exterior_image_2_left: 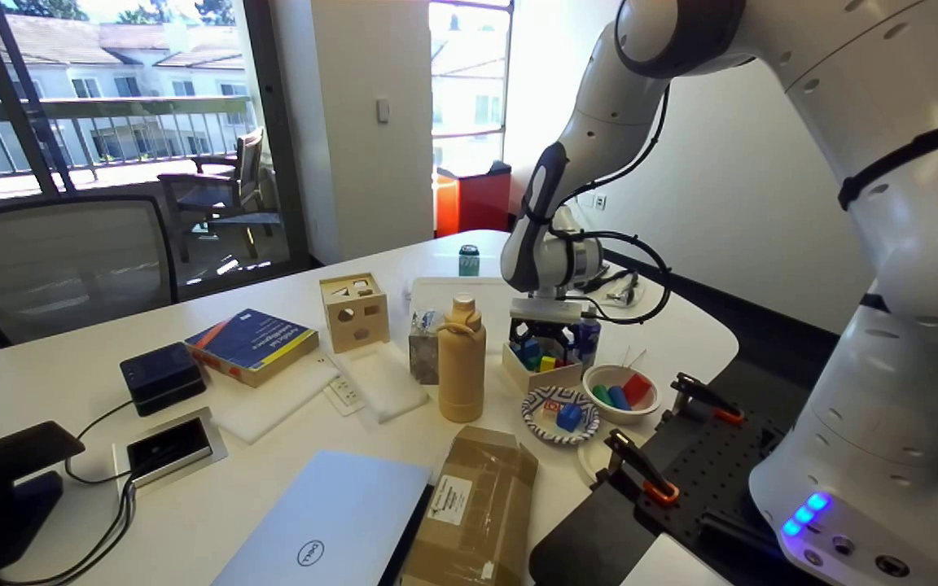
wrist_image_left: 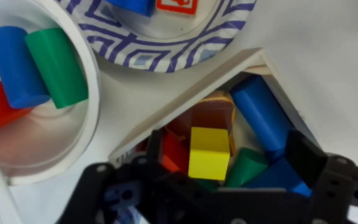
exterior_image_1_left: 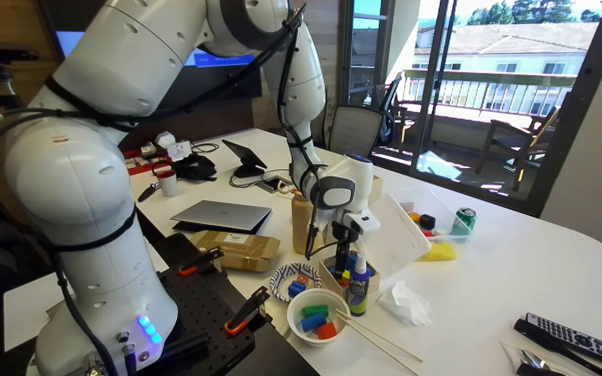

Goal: Move the yellow cube from the wooden object to the plate in front of it

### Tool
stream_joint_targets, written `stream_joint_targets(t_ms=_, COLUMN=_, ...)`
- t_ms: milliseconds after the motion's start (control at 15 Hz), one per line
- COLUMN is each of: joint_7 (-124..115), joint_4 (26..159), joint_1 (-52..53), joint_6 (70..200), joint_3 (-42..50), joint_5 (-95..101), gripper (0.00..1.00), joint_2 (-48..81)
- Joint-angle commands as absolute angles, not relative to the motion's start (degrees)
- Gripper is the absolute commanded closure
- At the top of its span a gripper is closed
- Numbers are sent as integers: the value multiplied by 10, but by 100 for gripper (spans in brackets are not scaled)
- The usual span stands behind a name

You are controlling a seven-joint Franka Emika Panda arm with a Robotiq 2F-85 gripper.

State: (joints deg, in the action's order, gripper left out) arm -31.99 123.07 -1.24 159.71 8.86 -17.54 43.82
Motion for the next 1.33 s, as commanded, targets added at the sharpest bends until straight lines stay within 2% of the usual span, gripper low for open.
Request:
stream_joint_targets(t_ms=0, joint_7=-332, joint_4=1220, joint_1=-4, joint_6=1603, joint_3=95, joint_5=-188, gripper=0, joint_2=451)
stream_joint_targets(t_ms=200, joint_7=-331, joint_4=1215, joint_1=-5, joint_6=1603, joint_3=93, joint_5=-190, gripper=0, joint_2=456)
stream_joint_targets(t_ms=333, joint_7=-332, joint_4=1215, joint_1=-3, joint_6=1604, joint_3=96, joint_5=-189, gripper=26, joint_2=456)
stream_joint_targets(t_ms=733, joint_7=-329, joint_4=1215, joint_1=-8, joint_6=1602, joint_3=95, joint_5=-191, gripper=73, joint_2=457)
stream_joint_targets(t_ms=800, joint_7=-328, joint_4=1215, joint_1=-9, joint_6=1599, joint_3=95, joint_5=-191, gripper=36, joint_2=457)
stream_joint_targets(t_ms=933, joint_7=-326, joint_4=1215, joint_1=-11, joint_6=1598, joint_3=93, joint_5=-192, gripper=33, joint_2=455)
stream_joint_targets(t_ms=1200, joint_7=-331, joint_4=1215, joint_1=1, joint_6=1597, joint_3=104, joint_5=-185, gripper=5, joint_2=440)
stream_joint_targets(t_ms=1267, joint_7=-333, joint_4=1211, joint_1=4, joint_6=1595, joint_3=108, joint_5=-182, gripper=0, joint_2=440)
